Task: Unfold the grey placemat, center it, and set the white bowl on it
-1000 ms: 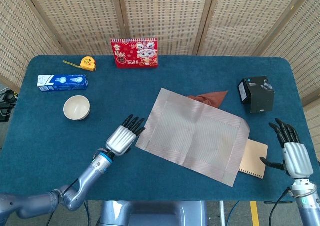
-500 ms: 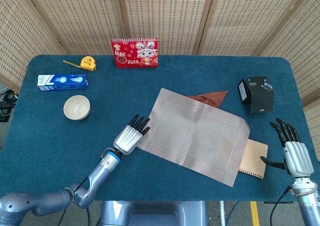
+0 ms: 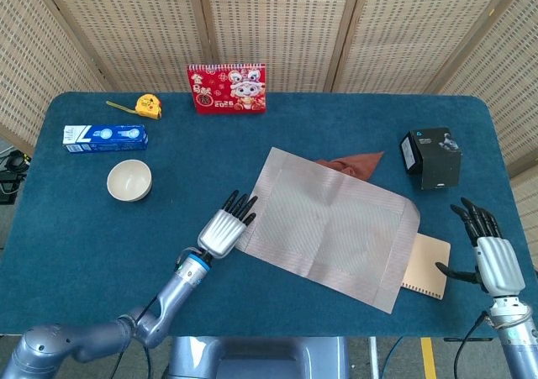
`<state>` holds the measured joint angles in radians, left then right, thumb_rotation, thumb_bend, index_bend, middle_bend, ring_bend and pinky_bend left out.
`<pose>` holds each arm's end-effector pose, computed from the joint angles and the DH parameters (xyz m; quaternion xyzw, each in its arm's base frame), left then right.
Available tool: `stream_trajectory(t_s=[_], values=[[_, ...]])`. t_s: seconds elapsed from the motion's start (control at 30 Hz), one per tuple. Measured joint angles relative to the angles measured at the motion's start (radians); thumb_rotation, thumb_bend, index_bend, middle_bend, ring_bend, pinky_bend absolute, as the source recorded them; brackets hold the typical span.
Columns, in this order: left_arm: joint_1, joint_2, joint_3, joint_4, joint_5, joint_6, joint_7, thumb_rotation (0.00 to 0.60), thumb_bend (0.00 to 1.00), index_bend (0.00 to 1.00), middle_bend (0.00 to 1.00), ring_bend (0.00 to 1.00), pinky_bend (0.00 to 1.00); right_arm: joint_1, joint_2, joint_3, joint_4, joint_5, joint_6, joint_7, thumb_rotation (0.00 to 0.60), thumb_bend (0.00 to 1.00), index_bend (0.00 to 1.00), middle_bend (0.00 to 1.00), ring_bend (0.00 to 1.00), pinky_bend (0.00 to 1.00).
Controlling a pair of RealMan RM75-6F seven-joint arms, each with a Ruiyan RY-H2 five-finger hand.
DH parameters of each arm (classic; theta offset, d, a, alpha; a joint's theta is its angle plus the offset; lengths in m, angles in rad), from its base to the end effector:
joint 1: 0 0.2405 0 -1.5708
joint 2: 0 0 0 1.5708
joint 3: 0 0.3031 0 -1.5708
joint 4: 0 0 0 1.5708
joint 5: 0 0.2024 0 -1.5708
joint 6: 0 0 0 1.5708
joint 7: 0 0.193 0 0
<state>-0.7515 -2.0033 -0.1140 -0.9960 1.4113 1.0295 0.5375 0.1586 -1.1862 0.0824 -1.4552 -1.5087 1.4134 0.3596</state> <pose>-0.1282 0.3790 -0.1633 -0.8182 -0.1767 -0.3477 0.4224 -0.3588 -0.2686 0.1710 0.5549 -0.4564 0.4733 0.5097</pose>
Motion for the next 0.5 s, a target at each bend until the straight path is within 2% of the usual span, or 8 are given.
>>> stream_trajectory(t_s=[0.13,0.5], values=[[0.002,-0.006,0.006,0.011,0.007,0.007,-0.005,0.6,0.66,0.25,0.0,0.0,0.0,0.0,-0.001,-0.002,-0.001,-0.002,-0.001,-0.002,0.6,0.13,0.14,0.0,0.0,0.0],[0.008,0.013,0.012,-0.027,0.028,0.032,-0.035,0.6,0.66,0.27,0.0,0.0,0.0,0.0,0.0,-0.004,-0.007,-0.005,0.003,-0.001,0.6,0.13,0.14,0.0,0.0,0.0]])
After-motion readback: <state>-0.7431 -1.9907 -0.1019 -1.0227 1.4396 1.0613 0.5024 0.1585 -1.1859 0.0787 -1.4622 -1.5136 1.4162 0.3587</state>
